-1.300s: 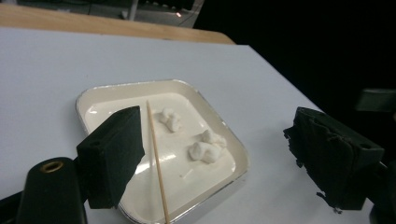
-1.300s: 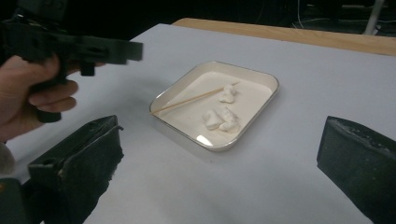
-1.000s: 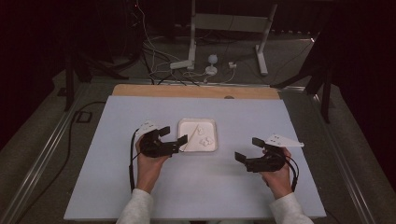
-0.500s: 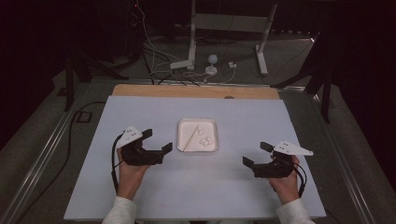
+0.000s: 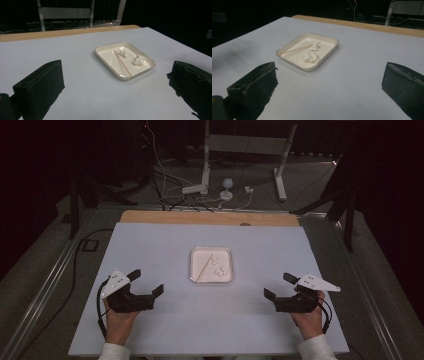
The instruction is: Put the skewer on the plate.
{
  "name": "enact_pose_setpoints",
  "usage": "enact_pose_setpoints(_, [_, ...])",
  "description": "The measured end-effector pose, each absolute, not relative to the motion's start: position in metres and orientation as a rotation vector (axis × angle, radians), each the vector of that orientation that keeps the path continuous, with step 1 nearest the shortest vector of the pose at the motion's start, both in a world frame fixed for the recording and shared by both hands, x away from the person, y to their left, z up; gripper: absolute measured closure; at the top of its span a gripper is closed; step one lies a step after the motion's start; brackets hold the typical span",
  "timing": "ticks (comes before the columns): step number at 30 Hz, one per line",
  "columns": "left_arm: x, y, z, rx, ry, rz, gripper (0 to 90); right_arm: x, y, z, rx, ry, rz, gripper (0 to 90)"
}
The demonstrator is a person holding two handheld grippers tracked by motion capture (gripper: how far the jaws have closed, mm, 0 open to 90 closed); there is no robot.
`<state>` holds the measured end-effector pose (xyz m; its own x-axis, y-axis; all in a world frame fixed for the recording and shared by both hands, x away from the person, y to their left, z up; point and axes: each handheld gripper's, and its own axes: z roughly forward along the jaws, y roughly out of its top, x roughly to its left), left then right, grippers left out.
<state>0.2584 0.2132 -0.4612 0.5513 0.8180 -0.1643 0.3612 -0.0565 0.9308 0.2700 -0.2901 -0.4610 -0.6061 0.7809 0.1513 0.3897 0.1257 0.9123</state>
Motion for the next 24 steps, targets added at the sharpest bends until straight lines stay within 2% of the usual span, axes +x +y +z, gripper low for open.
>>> enact_pose_setpoints(24, [0.24, 0.241, -0.466, 1.535, 1.056, 0.582, 0.4, 0.265, -0.305, -0.472, 1.183, 1.995, 1.471, 0.0])
